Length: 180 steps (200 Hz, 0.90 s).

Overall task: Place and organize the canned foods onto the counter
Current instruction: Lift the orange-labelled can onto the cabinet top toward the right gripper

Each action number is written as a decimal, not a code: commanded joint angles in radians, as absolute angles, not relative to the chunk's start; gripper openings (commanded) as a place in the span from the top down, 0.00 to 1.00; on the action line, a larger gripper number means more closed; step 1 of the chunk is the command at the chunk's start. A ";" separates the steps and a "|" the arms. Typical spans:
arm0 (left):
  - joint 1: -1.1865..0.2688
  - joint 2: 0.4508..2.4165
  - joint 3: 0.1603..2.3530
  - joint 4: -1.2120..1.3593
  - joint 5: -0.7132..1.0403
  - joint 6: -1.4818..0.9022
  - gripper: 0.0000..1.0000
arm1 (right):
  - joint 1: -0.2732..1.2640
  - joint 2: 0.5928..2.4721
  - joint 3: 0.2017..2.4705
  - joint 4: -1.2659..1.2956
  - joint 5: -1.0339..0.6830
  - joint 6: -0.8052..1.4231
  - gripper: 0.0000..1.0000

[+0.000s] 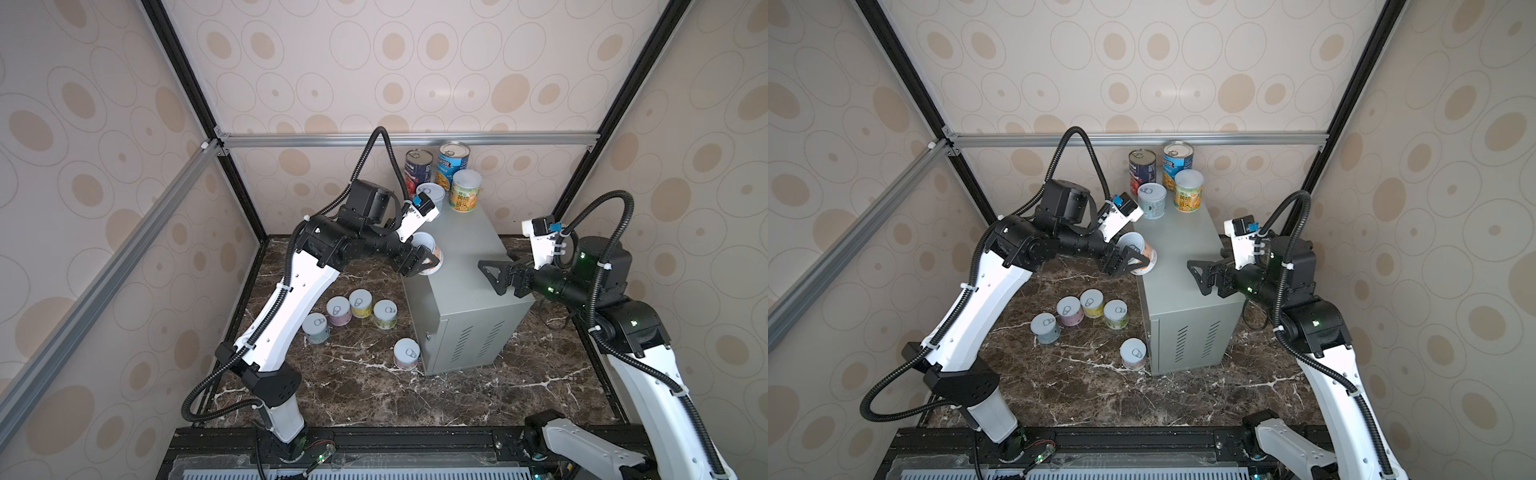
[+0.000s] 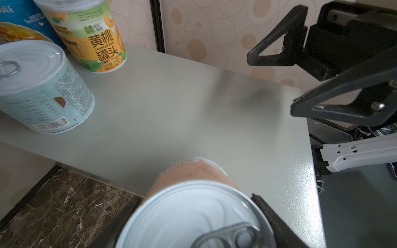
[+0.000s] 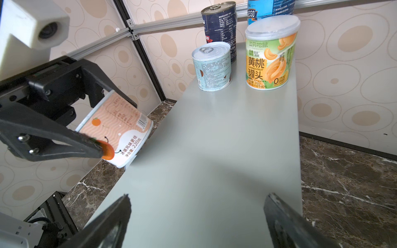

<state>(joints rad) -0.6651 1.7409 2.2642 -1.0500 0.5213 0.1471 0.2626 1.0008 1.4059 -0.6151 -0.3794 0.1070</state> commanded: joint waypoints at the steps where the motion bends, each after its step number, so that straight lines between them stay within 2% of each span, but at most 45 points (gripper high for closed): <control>1: -0.693 1.746 2.342 -1.023 0.531 0.174 1.00 | 0.265 0.984 1.414 -0.620 -0.402 0.083 0.00; 36: -0.724 1.785 2.374 -1.019 0.528 0.169 1.00 | 0.264 0.971 1.395 -0.613 -0.401 0.081 0.00; 53: -0.735 1.798 2.378 -1.015 0.526 0.168 0.95 | 0.265 0.967 1.387 -0.611 -0.399 0.081 0.00; 108: -0.759 1.844 2.378 -0.979 0.535 0.160 0.71 | 0.265 0.941 1.367 -0.611 -0.370 0.080 0.00; 180: -0.774 1.884 2.378 -0.934 0.569 0.150 0.50 | 0.265 0.918 1.354 -0.620 -0.360 0.070 0.00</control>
